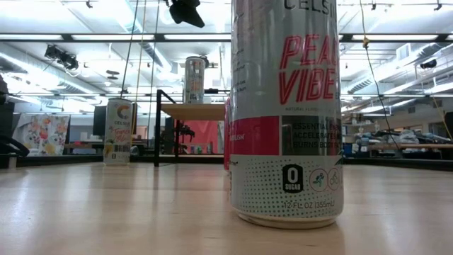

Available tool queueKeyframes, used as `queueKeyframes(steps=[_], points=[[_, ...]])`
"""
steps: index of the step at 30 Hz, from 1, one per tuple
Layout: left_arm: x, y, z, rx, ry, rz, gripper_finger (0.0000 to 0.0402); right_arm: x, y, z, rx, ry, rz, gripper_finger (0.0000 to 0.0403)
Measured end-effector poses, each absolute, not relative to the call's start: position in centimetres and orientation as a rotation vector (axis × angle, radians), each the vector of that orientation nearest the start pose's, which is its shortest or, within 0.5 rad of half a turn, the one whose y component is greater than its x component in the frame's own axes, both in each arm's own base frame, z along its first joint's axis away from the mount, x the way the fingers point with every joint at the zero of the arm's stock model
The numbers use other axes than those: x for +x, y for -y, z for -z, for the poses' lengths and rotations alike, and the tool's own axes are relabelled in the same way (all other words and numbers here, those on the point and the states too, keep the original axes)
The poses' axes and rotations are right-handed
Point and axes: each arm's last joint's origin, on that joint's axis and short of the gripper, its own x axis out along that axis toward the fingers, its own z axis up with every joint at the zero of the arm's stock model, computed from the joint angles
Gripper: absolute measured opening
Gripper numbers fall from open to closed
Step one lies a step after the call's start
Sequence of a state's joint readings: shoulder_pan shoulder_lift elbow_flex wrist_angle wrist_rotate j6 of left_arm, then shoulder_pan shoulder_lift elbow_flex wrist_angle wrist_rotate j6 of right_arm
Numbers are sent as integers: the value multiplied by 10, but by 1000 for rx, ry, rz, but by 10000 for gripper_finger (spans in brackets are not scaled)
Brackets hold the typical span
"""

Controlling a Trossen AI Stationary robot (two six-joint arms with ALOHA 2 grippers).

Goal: Place canned beverage on shelf
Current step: Put the top white pink soda can on the shelf

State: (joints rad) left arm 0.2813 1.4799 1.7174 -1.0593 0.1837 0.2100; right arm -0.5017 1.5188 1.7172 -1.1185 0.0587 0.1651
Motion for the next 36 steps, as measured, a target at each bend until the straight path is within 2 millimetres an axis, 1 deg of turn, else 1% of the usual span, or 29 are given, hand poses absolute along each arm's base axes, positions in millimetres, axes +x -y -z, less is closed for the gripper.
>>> queueKeyframes(steps=[7, 16, 22, 26, 36], points=[[276, -74, -412, 9, -804, -7, 353, 254, 148, -398, 338, -867, 605, 304], [276, -74, -412, 10, -804, -7, 353, 257, 149, -400, 302, -829, 585, 305], [276, -74, -412, 10, -804, -7, 353, 259, 149, -388, 293, -861, 578, 305], [276, -74, -412, 9, -804, -8, 353, 262, 151, -375, 296, -886, 576, 305], [276, -74, -412, 10, -805, -7, 353, 265, 152, -374, 288, -861, 567, 294]])
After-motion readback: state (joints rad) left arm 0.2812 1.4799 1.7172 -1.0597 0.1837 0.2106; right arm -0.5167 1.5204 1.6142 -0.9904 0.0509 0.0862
